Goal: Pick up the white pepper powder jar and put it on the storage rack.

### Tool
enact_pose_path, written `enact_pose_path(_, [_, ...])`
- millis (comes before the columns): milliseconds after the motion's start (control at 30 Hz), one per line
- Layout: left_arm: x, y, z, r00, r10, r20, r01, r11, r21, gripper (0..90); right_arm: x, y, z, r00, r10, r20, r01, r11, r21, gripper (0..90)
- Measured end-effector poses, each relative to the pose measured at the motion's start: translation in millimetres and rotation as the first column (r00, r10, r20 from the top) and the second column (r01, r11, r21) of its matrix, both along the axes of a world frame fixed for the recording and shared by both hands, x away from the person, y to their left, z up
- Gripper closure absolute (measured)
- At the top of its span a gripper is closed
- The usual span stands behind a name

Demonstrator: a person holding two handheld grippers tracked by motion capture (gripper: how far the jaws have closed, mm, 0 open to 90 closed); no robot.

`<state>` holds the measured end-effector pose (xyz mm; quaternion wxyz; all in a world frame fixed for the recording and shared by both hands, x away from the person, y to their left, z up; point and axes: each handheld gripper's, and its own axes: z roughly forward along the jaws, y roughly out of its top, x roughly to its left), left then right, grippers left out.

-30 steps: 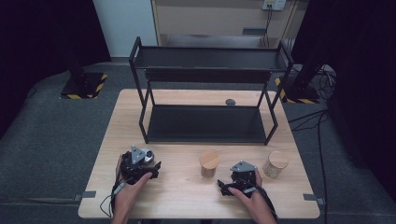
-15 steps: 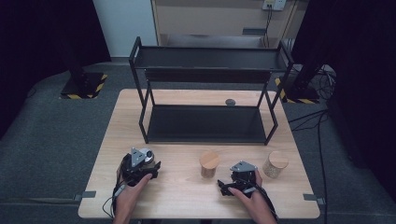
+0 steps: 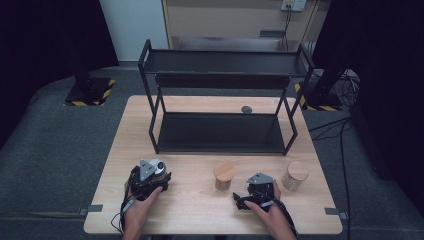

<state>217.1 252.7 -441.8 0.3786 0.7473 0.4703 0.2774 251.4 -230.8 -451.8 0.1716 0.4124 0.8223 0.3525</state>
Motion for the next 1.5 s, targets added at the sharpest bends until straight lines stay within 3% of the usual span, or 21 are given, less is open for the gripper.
enact_pose_path(233, [3.0, -1.5, 5.9, 0.9995, -0.03, 0.002, 0.03, 0.9995, -0.004, 28.5, 0.0, 0.0, -0.1, 1.0, 0.0, 0.0, 0.0, 1.0, 0.0, 0.3])
enact_pose_path(500, [10.1, -3.1, 13.2, 0.9932, -0.115, 0.015, 0.115, 0.9933, 0.008, 28.6, 0.0, 0.0, 0.0, 1.0, 0.0, 0.0, 0.0, 1.0, 0.0, 0.3])
enact_pose_path(933, [27.0, -13.5, 21.7, 0.9856, -0.169, 0.009, 0.168, 0.9852, 0.031, 28.7, -0.1, 0.1, 0.0, 1.0, 0.0, 0.0, 0.0, 1.0, 0.0, 0.4])
enact_pose_path(1500, [53.9, -27.6, 23.3, 0.977, -0.213, 0.007, 0.213, 0.9766, 0.032, 28.6, -0.5, 0.6, 0.7, 1.0, -0.005, -0.003, 0.005, 1.0, -0.001, 0.6])
